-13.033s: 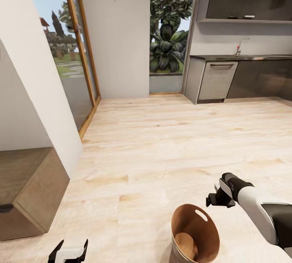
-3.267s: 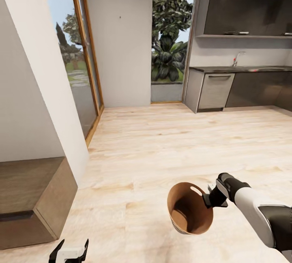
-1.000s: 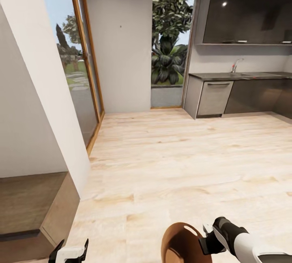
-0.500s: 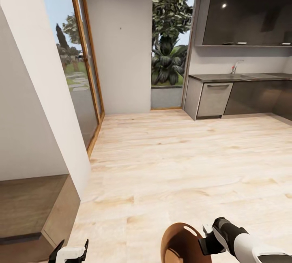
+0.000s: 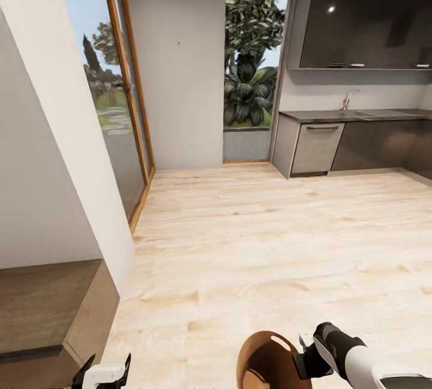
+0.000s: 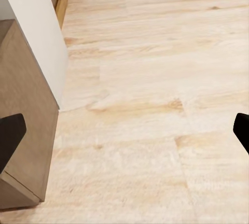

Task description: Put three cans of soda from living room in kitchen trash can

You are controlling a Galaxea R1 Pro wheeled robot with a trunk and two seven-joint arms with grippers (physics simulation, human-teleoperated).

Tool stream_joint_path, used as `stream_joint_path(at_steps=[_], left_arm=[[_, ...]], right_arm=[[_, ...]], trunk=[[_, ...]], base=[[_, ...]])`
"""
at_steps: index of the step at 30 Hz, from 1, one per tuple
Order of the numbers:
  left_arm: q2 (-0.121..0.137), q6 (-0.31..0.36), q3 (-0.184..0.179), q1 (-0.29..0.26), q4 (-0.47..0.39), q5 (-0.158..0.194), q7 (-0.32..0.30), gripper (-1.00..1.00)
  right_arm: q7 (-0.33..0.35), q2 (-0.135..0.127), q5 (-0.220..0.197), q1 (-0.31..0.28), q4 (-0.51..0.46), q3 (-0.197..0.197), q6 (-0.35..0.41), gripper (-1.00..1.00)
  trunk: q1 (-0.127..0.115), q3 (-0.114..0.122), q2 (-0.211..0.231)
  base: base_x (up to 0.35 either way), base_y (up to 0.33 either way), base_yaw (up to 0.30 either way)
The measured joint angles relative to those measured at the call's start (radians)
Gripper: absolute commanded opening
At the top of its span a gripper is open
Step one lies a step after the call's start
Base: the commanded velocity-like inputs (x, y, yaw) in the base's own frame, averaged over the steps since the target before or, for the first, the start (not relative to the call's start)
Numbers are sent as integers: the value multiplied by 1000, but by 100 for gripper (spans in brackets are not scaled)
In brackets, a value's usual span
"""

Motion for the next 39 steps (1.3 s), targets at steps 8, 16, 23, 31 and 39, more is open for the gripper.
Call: stream_joint_path(at_steps=[8,16,23,31,39], left_arm=[[0,0,0,-1,0,-1,-1,100],[0,1,0,-1,-1,0,-1,100],[0,0,0,0,-2,0,-1,100],[0,0,0,1,-4,0,-2,100],[0,0,0,1,-4,1,-2,100]], right_arm=[[-2,-1,4,0,-1,4,-1,-100],[-2,0,6,1,-1,6,-9,-100],[-2,7,-2,2,6,-3,-60,-100],[-2,8,-2,2,7,0,-68,-100],[-8,17,-1,6,8,8,-68,-100]], trunk=[[0,0,0],[0,0,0],[0,0,0],[0,-1,0],[0,-1,0]], base=[[-289,18,0],[-228,54,28],[-22,6,209],[-1,0,118],[0,0,63]])
